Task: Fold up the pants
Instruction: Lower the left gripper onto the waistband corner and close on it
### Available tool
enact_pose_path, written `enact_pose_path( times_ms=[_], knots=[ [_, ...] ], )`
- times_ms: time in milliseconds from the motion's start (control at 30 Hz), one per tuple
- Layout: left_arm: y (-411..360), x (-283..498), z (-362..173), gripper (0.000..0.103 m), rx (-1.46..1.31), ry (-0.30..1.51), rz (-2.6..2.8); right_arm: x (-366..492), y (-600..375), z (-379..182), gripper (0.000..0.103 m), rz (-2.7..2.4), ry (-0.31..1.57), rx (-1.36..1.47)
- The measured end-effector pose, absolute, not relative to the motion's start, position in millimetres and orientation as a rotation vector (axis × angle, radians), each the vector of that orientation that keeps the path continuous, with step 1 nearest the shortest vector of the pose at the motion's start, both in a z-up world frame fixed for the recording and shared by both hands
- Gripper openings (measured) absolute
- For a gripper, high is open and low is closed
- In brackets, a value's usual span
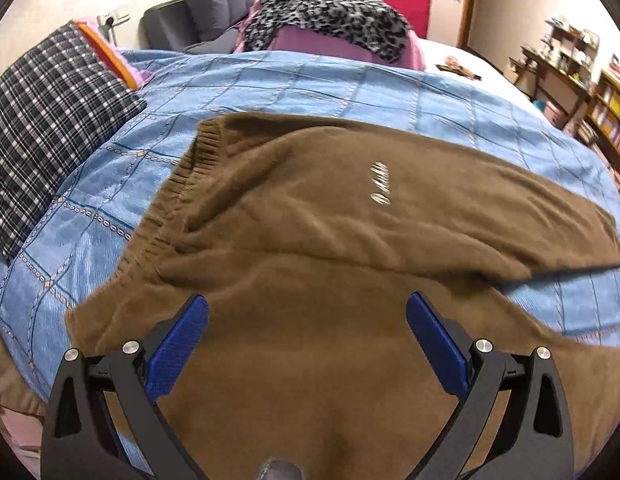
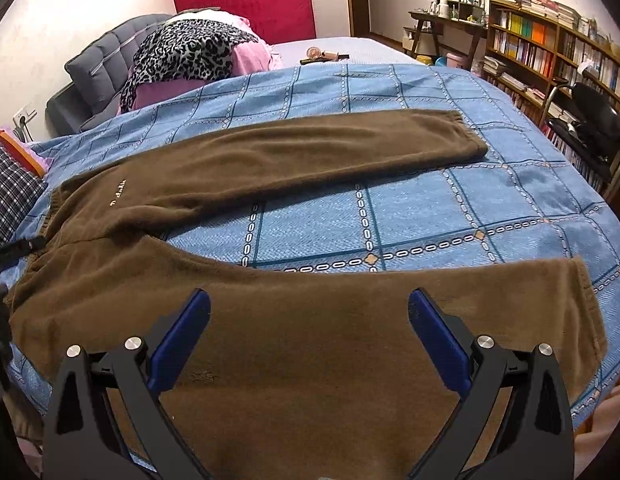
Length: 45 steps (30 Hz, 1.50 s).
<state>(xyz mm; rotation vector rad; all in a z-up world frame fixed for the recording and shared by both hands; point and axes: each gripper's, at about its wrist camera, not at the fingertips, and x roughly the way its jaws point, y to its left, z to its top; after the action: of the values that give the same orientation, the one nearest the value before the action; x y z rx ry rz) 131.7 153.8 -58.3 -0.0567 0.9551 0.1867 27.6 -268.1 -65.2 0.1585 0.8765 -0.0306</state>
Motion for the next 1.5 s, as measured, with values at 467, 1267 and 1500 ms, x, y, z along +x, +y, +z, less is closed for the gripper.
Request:
enact_pose_path(
  times_ms=[467,1267,1500],
  knots=[
    [242,223,-68,0.098,-0.118,0.949,0.313,62,-258,-93,0.1,-0.012,0.958,0.157],
    [326,354,-118,0.095,-0.254,1.009,0.305,111,-238,-116,0.1,0.039,1.032,0.132],
    [327,352,-118,0.043,-0.338,1.004,0.252,120,-236,-114,0.1,0.053,1.01,0.116]
  ],
)
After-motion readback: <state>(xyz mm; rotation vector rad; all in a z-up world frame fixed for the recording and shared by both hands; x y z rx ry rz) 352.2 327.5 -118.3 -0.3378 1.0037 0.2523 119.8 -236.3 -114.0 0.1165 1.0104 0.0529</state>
